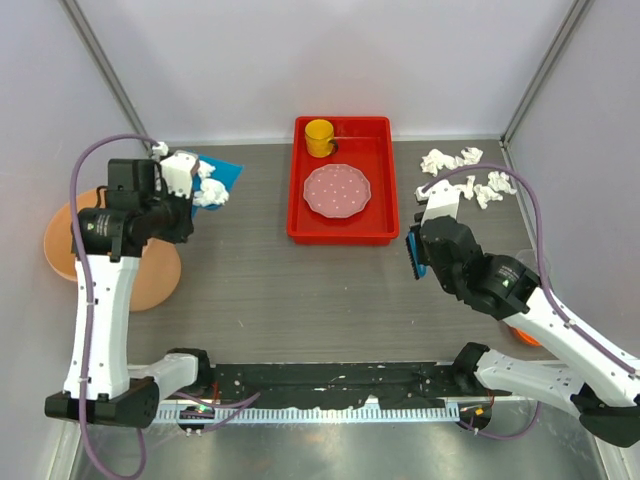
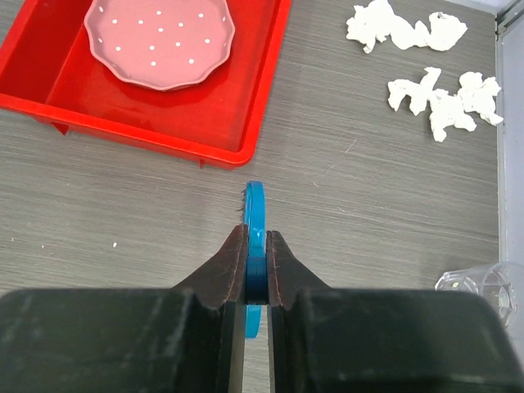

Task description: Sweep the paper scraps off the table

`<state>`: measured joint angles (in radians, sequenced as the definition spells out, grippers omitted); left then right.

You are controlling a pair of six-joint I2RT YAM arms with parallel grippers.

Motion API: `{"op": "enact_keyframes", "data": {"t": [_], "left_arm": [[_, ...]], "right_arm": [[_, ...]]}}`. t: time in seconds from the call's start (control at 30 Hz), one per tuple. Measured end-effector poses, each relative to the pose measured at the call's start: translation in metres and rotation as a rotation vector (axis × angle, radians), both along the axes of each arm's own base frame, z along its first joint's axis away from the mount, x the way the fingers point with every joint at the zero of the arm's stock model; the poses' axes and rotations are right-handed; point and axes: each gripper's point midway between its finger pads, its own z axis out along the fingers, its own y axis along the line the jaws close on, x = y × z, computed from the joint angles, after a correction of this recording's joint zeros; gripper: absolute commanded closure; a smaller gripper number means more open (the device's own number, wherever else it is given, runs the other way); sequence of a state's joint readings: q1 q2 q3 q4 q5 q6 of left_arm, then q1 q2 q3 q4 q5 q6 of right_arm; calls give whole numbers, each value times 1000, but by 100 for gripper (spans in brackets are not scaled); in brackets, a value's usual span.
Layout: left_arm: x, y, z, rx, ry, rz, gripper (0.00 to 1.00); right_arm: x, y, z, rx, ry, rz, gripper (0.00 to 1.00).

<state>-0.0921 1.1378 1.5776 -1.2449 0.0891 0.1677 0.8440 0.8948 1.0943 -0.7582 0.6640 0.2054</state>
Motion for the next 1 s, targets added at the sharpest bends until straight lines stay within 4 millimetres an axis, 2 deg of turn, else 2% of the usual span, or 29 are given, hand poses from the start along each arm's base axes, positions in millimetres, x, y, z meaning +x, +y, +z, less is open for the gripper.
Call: {"op": "enact_keyframes", "data": {"t": [0.27, 0.37, 0.53, 0.77, 0.9, 1.0], "left_arm": [[-16, 41, 24, 37, -33, 143, 100], [-19, 56, 27, 66, -38, 198, 100], [-25, 91, 28, 123, -23, 317, 100], [-48, 157, 25, 182, 24, 527, 100], [-64, 175, 27, 231, 29, 570, 100], [-79, 182, 19, 284, 52, 586, 100]], "right_arm": [[3, 5, -7, -33, -8, 37, 99], [5, 6, -7, -48, -19, 48, 99], [6, 6, -7, -70, -32, 70, 99], [4, 4, -16, -105, -35, 100, 99], [4, 6, -18, -112, -34, 115, 99], [5, 8, -19, -109, -38, 124, 99]]}}
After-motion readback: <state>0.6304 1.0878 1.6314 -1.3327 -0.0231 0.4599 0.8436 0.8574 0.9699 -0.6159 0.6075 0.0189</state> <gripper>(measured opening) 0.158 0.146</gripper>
